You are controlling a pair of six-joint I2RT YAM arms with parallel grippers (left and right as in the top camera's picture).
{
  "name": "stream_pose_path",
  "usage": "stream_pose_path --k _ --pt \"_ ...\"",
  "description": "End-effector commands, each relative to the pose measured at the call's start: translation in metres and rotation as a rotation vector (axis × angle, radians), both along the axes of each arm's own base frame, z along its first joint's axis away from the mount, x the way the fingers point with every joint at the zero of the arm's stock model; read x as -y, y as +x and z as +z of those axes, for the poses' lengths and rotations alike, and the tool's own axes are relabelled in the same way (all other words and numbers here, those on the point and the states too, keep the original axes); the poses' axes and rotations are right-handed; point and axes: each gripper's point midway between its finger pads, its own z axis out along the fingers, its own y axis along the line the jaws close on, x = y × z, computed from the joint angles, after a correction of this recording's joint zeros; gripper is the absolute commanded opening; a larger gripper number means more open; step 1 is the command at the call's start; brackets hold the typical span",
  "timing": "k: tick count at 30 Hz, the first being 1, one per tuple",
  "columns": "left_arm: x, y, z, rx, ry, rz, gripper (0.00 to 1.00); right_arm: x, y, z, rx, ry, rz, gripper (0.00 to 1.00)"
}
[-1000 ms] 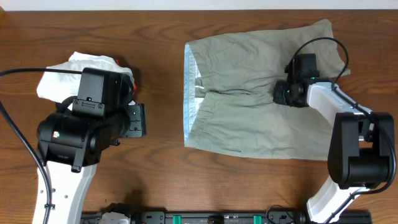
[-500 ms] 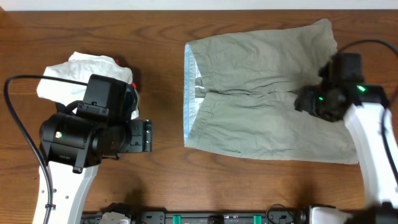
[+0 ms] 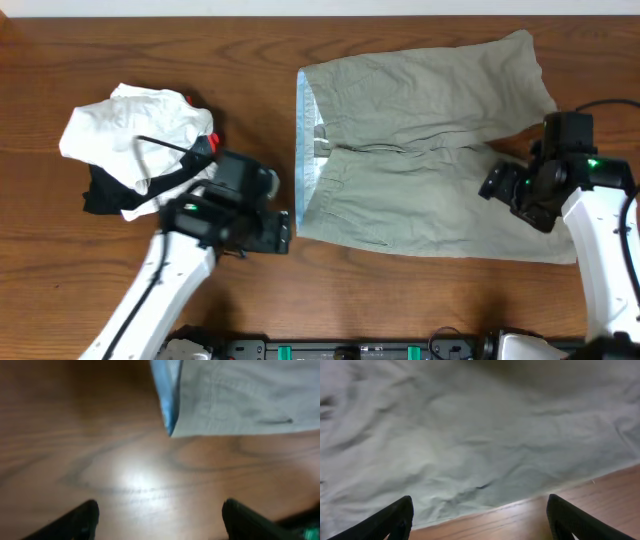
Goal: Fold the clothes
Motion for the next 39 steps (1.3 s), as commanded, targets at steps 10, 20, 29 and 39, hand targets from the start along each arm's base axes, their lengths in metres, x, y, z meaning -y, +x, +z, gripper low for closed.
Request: stream_pose_path --k 10,20,29,39 --pt "0.045 0.008 -0.081 -0.099 0.035 -0.12 0.76 0.022 -0.035 -0.038 -0.149 0.026 -0.146 0.82" --pt "0.051 0.011 -0.106 -0.129 0.05 -0.13 0.57 0.029 -0.032 -0.038 -0.131 0.018 -0.167 0.81" --pt "0.054 0.015 -0.106 -0.119 0.038 -0.101 0.07 0.031 -0.03 -0.038 -0.122 0.004 -0.168 0.8" --pt "0.021 0.018 -0.091 -0.071 0.186 0.015 0.07 0.037 -0.057 -0.058 -0.201 0.009 -0.249 0.83"
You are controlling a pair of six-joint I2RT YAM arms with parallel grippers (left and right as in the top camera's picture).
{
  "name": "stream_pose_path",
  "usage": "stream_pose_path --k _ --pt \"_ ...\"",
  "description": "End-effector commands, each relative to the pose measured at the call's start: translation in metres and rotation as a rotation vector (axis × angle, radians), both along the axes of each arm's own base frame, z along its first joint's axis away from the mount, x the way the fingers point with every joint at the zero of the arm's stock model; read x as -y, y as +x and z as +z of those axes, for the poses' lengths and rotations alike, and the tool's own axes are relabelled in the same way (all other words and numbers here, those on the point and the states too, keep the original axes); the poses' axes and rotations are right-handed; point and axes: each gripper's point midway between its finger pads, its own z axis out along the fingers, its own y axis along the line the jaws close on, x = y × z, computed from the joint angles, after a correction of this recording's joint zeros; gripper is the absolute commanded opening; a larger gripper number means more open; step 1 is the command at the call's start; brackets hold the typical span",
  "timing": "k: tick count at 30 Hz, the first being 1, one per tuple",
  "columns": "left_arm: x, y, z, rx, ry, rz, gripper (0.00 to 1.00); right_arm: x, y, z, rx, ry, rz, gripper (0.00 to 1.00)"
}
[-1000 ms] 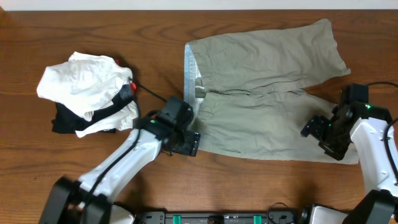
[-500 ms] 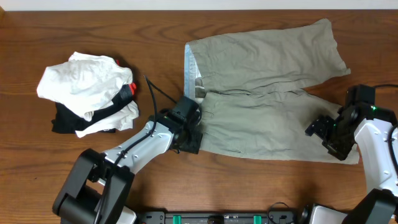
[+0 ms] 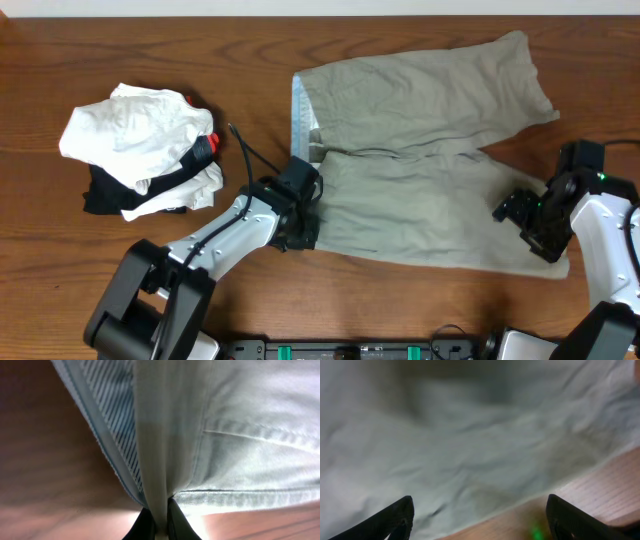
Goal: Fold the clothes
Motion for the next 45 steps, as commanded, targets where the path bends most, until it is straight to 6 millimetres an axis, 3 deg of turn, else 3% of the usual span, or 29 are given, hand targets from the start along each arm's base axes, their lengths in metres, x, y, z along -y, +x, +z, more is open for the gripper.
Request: stream_pose_path --k 1,9,19,24,25,27,28,29,32,37,45 --pt "-0.022 0.008 0.005 0.072 0.109 0.05 0.06 0.007 -0.02 -0.016 -0.058 -0.001 -0.081 0.82" --pt "-0.029 0.013 0.008 0.092 0.12 0.069 0.06 0.018 -0.063 -0.041 -0.153 0.042 -0.26 0.81" --pt "-0.028 0.014 0.009 0.099 0.116 0.07 0.06 0.042 -0.092 -0.061 -0.185 -0.022 -0.391 0.79" --pt "-0.028 0.014 0.009 0.098 0.117 0.07 0.06 0.052 -0.082 -0.074 -0.108 -0.062 -0.406 0.5" --pt "-0.028 0.014 0.009 0.098 0.117 0.07 0.06 0.054 -0.081 -0.075 -0.101 -0.068 -0.405 0.42" --pt "-0.028 0.014 0.009 0.097 0.118 0.069 0.06 0.057 -0.075 -0.073 -0.072 -0.073 -0.365 0.11" --pt "-0.028 0.013 0.009 0.094 0.119 0.069 0.06 0.058 -0.072 -0.071 -0.065 -0.073 -0.344 0.02" --pt "-0.029 0.012 0.009 0.092 0.12 0.069 0.06 0.059 -0.07 -0.067 -0.062 -0.07 -0.328 0.01" --pt "-0.03 0.009 0.015 0.086 0.123 0.069 0.06 0.06 -0.065 -0.05 -0.052 -0.066 -0.294 0.01" --pt "-0.034 0.004 0.038 0.092 0.115 0.098 0.06 0.047 -0.043 -0.011 0.081 0.024 -0.243 0.01" --pt "-0.044 -0.014 0.118 0.222 -0.006 0.232 0.06 0.032 -0.037 0.071 0.236 0.024 -0.146 0.01"
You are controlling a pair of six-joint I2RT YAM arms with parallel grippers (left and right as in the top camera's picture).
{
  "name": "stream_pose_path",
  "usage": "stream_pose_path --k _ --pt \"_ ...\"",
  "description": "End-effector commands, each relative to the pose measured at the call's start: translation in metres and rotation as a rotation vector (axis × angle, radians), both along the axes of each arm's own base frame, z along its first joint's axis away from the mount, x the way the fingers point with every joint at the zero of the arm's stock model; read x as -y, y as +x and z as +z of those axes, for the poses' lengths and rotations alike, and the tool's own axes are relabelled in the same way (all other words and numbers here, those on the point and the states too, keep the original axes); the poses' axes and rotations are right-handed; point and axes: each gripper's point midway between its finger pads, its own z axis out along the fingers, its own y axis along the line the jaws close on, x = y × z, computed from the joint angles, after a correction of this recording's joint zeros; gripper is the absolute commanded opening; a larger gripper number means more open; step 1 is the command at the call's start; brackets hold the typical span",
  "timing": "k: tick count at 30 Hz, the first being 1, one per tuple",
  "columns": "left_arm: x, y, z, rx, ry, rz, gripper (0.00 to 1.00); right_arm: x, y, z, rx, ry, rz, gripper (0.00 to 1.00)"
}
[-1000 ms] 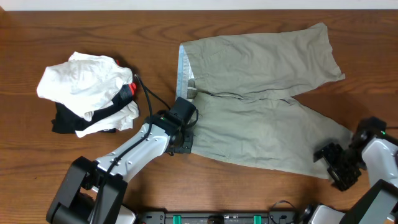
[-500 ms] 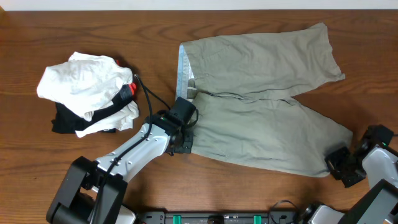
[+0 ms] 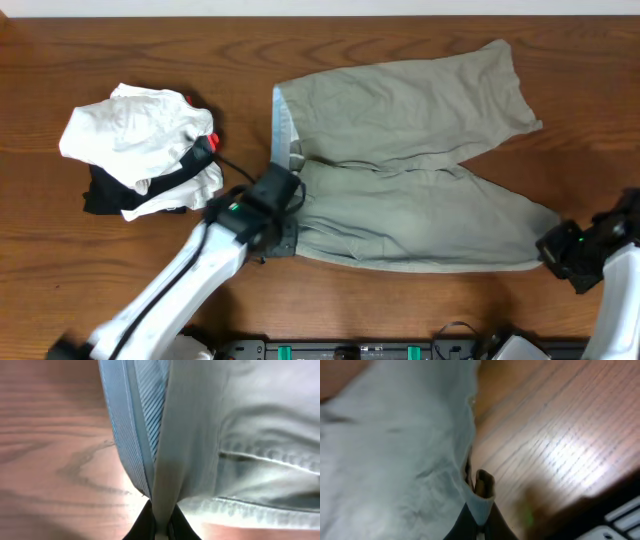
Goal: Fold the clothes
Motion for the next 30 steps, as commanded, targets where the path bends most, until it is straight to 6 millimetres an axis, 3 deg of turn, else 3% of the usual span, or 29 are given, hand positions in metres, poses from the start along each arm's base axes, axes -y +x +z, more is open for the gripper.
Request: stream_pose_path --k 1,5,10,13,16,20,23,27,30 --pt "-0.006 0.001 0.048 0.128 -0.073 0.09 0.06 -0.003 0.008 0.04 0.11 -0.034 0.064 0.01" --pt "-0.018 -0.02 0.09 0.209 -0.139 0.123 0.06 -0.018 0.005 0.076 0.176 -0.007 0.083 0.01" --pt "-0.034 -0.047 0.128 0.265 -0.184 0.139 0.06 -0.036 0.006 0.112 0.255 0.036 0.128 0.01" --pt "-0.036 -0.051 0.148 0.309 -0.207 0.128 0.06 -0.038 0.016 0.129 0.307 0.01 0.161 0.01" --pt "-0.035 -0.04 0.16 0.355 -0.189 0.1 0.06 -0.037 0.038 0.14 0.376 -0.019 0.179 0.01" --pt "-0.026 -0.017 0.151 0.335 -0.141 0.079 0.06 -0.041 0.082 0.147 0.476 -0.005 0.23 0.01" --pt "-0.018 0.0 0.132 0.277 -0.082 0.061 0.06 -0.047 0.121 0.144 0.537 0.02 0.291 0.01" --pt "-0.011 0.017 0.102 0.181 -0.004 0.049 0.06 -0.063 0.177 0.128 0.598 0.067 0.388 0.01" --pt "-0.021 0.025 0.083 0.132 0.095 0.084 0.06 -0.079 0.218 0.112 0.646 0.112 0.451 0.01"
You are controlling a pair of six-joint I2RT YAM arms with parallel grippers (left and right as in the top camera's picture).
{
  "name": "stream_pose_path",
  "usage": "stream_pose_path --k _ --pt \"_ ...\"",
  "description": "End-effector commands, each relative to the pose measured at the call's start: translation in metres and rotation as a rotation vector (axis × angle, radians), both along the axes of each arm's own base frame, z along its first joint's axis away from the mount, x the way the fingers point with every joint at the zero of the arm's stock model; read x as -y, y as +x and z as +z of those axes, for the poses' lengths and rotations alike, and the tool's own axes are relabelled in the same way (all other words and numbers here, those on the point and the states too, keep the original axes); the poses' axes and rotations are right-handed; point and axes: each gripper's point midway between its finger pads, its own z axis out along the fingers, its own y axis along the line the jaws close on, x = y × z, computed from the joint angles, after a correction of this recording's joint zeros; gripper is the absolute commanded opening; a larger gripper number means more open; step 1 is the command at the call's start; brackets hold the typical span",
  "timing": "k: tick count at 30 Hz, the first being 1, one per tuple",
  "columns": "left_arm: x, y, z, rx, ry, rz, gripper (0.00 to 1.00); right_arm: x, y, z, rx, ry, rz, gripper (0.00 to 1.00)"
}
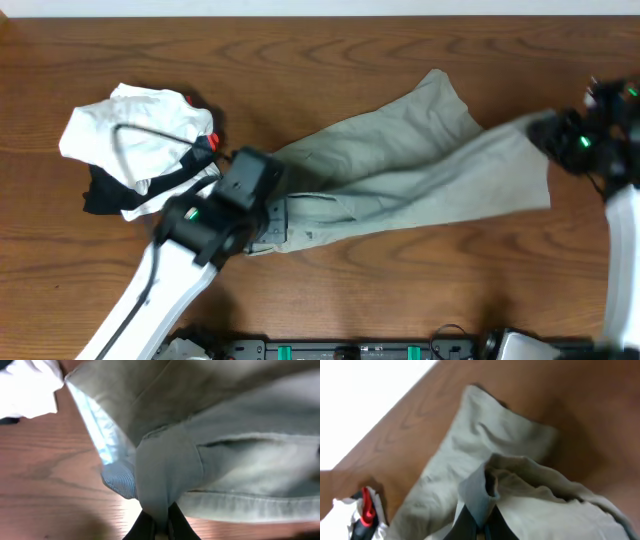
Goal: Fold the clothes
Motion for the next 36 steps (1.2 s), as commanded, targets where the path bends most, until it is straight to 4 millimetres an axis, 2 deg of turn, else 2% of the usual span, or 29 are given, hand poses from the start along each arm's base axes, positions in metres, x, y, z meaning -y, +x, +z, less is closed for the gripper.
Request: stream_pose_path --k 1,5,9,14,19,22,24,25,26,27,28,32,36 --pt "-0.019 0.012 -0.011 -0.008 0.117 0.05 0.06 -0.028 0.033 -0.015 0.02 0.084 0.095 0.01" --pt "-0.037 0.022 -0.021 -0.036 0.172 0.119 0.06 -0.039 0.073 -0.042 0.043 0.129 0.114 0.01" --pt "-0.059 0.031 -0.03 -0.058 0.229 0.186 0.06 -0.046 0.103 -0.066 0.066 0.159 0.108 0.01" --pt "-0.071 0.043 -0.043 -0.086 0.251 0.208 0.07 -0.056 0.13 -0.095 0.086 0.191 0.103 0.02" --pt "-0.072 0.059 -0.057 -0.091 0.258 0.207 0.09 -0.064 0.148 -0.118 0.112 0.203 0.111 0.04" --pt "-0.072 0.066 -0.066 -0.099 0.265 0.206 0.1 -0.065 0.152 -0.128 0.106 0.213 0.106 0.04" --pt "-0.074 0.069 -0.071 -0.105 0.274 0.207 0.15 -0.066 0.152 -0.132 0.099 0.214 0.106 0.04" --pt "-0.075 0.07 -0.073 -0.108 0.284 0.21 0.17 -0.066 0.152 -0.132 0.103 0.212 0.107 0.11" --pt "-0.077 0.071 -0.075 -0.109 0.295 0.212 0.33 -0.065 0.153 -0.131 0.112 0.206 0.112 0.28" --pt "-0.079 0.072 -0.076 -0.107 0.308 0.215 0.43 -0.064 0.154 -0.129 0.127 0.195 0.12 0.43" --pt "-0.082 0.073 -0.075 -0.102 0.325 0.214 0.48 -0.063 0.155 -0.126 0.137 0.192 0.13 0.46" --pt "-0.086 0.071 -0.067 -0.089 0.346 0.206 0.54 -0.055 0.148 -0.121 0.139 0.196 0.163 0.47" --pt "-0.088 0.064 -0.049 -0.072 0.334 0.209 0.56 -0.041 0.123 -0.126 0.059 0.124 0.186 0.48"
